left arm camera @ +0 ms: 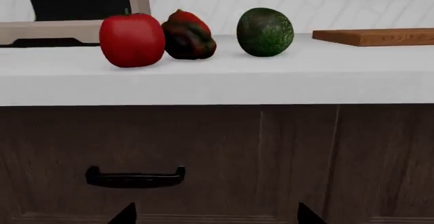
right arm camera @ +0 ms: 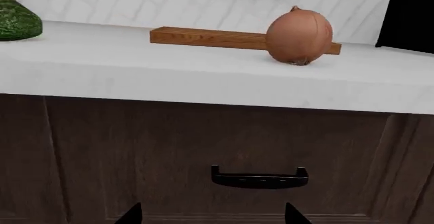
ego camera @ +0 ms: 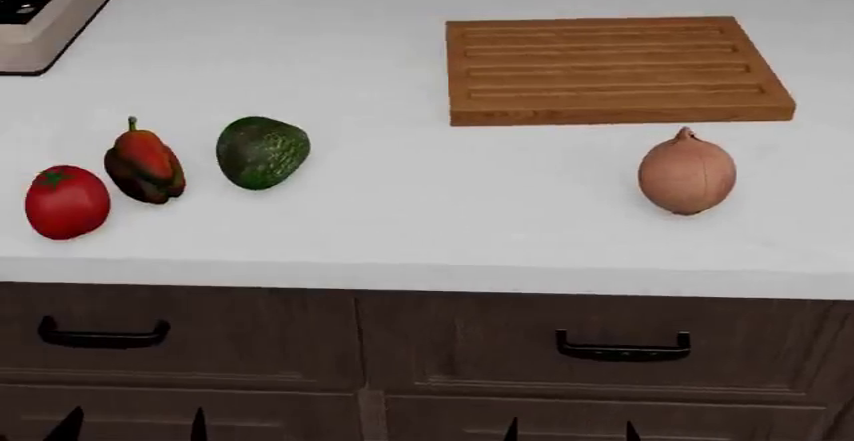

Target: Place the avocado, onion, tomato and bell pepper on the cutting board.

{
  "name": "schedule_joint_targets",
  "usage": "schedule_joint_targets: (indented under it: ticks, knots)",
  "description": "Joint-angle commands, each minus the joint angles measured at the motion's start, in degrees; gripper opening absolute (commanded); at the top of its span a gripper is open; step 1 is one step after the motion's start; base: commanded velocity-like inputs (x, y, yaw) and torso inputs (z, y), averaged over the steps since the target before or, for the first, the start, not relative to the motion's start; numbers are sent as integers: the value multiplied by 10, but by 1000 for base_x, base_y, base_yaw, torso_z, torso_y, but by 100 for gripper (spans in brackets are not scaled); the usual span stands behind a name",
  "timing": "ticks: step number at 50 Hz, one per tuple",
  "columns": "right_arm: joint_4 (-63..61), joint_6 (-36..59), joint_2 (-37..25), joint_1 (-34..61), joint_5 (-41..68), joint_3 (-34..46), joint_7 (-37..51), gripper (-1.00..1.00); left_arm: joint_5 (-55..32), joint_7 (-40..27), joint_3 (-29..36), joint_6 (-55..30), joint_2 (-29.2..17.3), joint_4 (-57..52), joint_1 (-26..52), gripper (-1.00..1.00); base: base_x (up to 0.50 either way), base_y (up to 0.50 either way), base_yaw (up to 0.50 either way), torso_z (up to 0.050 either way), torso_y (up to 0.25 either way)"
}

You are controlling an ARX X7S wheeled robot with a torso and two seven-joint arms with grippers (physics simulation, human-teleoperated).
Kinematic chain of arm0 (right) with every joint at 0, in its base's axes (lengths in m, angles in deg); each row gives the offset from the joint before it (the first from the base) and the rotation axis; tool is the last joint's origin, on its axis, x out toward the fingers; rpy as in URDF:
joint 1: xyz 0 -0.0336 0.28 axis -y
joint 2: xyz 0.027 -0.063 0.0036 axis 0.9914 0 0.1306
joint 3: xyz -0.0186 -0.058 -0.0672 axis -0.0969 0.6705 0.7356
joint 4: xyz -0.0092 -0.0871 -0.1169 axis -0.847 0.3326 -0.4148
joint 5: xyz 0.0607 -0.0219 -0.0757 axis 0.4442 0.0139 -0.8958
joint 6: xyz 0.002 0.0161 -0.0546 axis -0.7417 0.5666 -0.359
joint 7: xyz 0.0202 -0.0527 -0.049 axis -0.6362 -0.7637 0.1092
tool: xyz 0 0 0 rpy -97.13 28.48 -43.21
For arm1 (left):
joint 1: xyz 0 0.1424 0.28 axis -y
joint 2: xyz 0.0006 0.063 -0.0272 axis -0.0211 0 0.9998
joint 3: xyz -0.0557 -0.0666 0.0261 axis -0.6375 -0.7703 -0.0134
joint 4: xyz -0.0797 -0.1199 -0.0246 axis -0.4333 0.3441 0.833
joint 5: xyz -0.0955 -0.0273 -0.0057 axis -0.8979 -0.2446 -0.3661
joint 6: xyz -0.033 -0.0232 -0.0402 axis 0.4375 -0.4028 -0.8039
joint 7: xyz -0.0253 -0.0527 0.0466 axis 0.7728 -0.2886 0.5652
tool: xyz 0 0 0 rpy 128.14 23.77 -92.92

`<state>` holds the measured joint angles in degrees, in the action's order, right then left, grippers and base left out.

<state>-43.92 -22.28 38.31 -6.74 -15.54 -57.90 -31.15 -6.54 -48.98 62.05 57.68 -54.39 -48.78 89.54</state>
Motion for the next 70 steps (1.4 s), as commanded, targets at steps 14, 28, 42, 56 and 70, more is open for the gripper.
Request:
schedule_joint_targets:
  ticks: [14, 28, 42, 56, 70]
  knots:
    - [-7, 1, -15, -1, 4, 21, 32, 100, -8, -27, 18, 10, -17, 6, 2, 100, 0, 500, 0, 0, 0]
    - [-5, -24, -33, -4, -11, 47, 36, 100, -10, -38, 29, 15, -24, 4, 1, 100, 225, 386, 0, 0, 0]
    - [-456, 338, -23, 43, -45, 50, 27, 100, -52, -56, 18, -201, -45, -357, 2, 100, 143, 53, 0, 0, 0]
    - [-402, 393, -28, 166, 15, 20, -17, 100, -123, -62, 7, -387, -42, -347, 172, 100, 0, 0, 0, 0, 0]
    - [-416, 415, -34, 163, -9, 63, 7, 100, -151, -60, -6, -396, -50, -372, 160, 100, 233, 190, 0, 0, 0]
